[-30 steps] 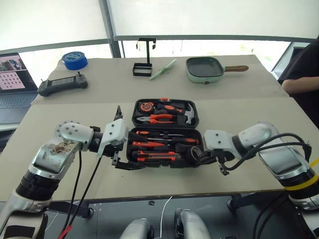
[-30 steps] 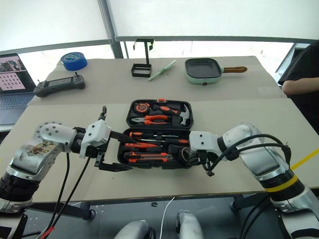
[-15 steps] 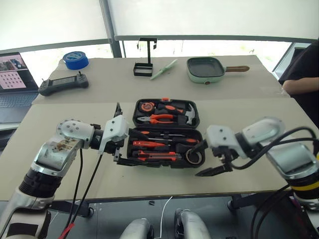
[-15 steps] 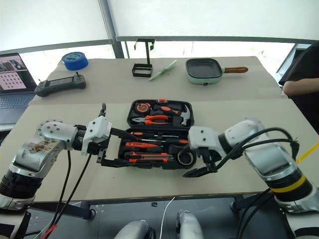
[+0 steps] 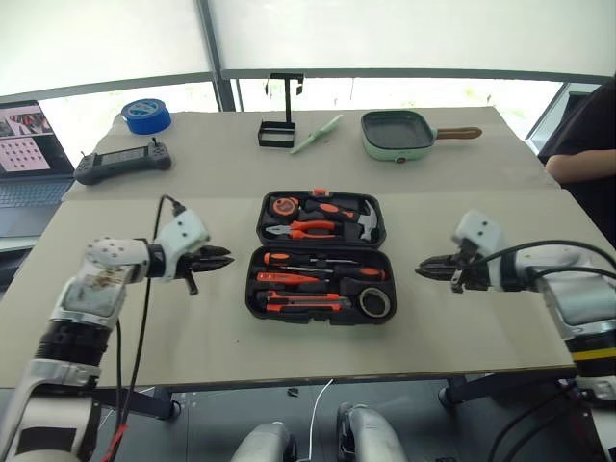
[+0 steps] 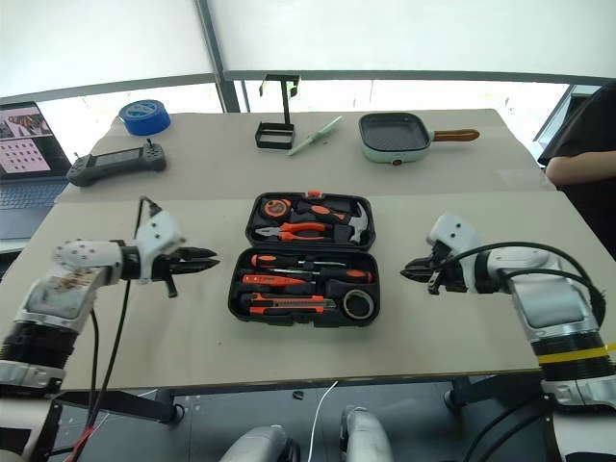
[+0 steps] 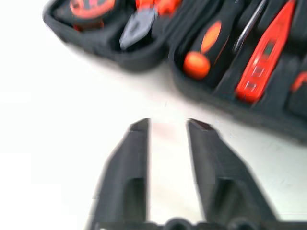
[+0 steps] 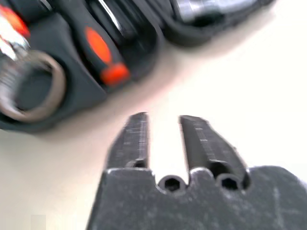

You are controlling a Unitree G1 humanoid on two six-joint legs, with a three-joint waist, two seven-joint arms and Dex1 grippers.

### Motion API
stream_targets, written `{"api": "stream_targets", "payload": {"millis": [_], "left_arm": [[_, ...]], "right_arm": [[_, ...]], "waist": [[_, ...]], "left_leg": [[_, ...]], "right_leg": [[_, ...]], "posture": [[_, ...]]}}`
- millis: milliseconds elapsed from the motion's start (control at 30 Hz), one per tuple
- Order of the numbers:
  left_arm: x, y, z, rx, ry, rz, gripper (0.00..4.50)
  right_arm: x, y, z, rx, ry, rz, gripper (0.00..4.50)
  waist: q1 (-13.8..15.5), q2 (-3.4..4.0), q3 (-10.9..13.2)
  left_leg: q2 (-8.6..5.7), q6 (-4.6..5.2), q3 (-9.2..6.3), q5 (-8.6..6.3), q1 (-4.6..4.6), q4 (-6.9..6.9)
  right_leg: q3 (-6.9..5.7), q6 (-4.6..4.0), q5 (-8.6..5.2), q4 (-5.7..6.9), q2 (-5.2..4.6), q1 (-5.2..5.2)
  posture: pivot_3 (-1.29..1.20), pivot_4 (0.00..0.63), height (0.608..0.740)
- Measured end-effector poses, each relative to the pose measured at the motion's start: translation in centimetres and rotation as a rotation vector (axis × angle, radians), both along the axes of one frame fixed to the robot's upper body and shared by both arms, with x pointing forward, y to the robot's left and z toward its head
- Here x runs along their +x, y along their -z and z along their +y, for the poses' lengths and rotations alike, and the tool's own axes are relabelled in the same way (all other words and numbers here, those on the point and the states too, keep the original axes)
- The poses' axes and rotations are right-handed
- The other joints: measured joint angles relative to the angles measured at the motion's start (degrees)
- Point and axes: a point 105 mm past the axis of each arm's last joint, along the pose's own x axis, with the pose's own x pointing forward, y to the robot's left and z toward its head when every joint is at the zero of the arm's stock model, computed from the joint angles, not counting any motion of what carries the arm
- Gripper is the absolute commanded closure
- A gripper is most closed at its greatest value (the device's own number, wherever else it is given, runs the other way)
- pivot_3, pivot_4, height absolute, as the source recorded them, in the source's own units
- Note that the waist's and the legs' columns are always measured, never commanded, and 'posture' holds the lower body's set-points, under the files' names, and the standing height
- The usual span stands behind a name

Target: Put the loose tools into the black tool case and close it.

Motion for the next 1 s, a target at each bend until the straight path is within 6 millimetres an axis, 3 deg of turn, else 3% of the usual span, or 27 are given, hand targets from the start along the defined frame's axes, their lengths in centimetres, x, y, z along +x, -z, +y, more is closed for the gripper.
{"api": "stream_targets", "payload": {"millis": [133, 333, 533, 700, 1000], "left_arm": [[0.2, 1.7, -1.2, 0.054, 0.029, 0.032, 4.5], [0.0, 2.1, -2.1, 0.043, 0.065, 0.051, 4.5], [-1.5, 2.0, -2.4, 0.037, 0.118, 0.101, 4.5], [-5.6, 2.8, -3.0, 0.129, 0.31, 0.167, 4.5], [-7.4, 3.2, -1.3, 0.202, 0.333, 0.169, 4.5]], "right_arm": [[0.8, 1.3, 1.6, -0.014, -0.047, -0.007, 4.49], [0.4, 1.8, 2.9, -0.014, -0.117, -0.004, 4.49], [-3.4, 0.9, 3.4, -0.013, -0.291, 0.036, 4.49], [-7.0, 3.2, 3.7, -0.058, -0.394, 0.123, 4.49], [-7.3, 3.5, 1.6, -0.106, -0.308, 0.109, 4.49]], "waist": [[-0.24, 0.0, 0.0], [0.05, 0.0, 0.0], [0.05, 0.0, 0.0], [-0.03, 0.0, -0.01], [0.03, 0.0, -0.01]], "left_leg": [[0.01, 0.0, 0.01, 0.0, 0.0, 0.0], [0.01, 0.01, -0.03, 0.0, -0.07, 0.03], [0.01, 0.01, -0.07, 0.0, -0.29, 0.02], [0.04, 0.01, -0.07, 0.0, -0.26, 0.01], [0.08, 0.02, -0.04, -0.02, 0.12, -0.06]], "right_leg": [[0.02, 0.0, 0.0, 0.01, 0.01, -0.02], [-0.03, 0.0, 0.0, -0.03, 0.0, -0.03], [-0.07, 0.01, 0.0, -0.02, 0.01, -0.25], [-0.01, 0.01, 0.0, -0.05, 0.0, -0.23], [0.06, -0.01, 0.01, -0.03, 0.04, 0.08]], "posture": [[0.0, 0.15, 0.74], [0.0, 0.15, 0.74], [0.0, 0.15, 0.74], [0.0, 0.15, 0.74], [0.0, 0.15, 0.74]]}}
